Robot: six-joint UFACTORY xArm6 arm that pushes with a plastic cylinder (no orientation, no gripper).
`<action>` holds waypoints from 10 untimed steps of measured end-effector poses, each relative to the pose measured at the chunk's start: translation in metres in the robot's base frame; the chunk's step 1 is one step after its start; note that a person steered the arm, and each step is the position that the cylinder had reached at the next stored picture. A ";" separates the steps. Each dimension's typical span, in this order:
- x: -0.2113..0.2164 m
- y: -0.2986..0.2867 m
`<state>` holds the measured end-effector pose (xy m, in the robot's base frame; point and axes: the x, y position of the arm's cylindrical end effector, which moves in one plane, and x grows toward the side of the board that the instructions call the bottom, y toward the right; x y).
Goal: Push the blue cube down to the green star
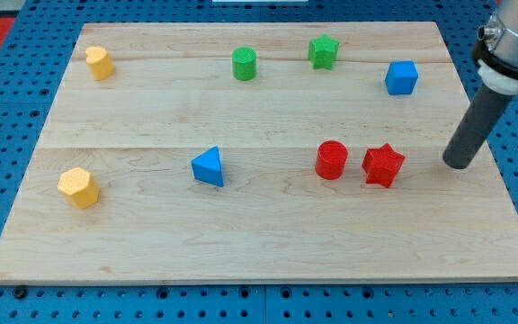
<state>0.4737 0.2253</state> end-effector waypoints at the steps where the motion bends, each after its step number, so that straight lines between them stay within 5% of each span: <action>1: 0.007 -0.061; 2: 0.004 -0.113; 4: -0.024 0.024; 6: -0.091 0.061; 8: -0.152 0.028; 10: -0.142 -0.133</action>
<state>0.3316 0.0920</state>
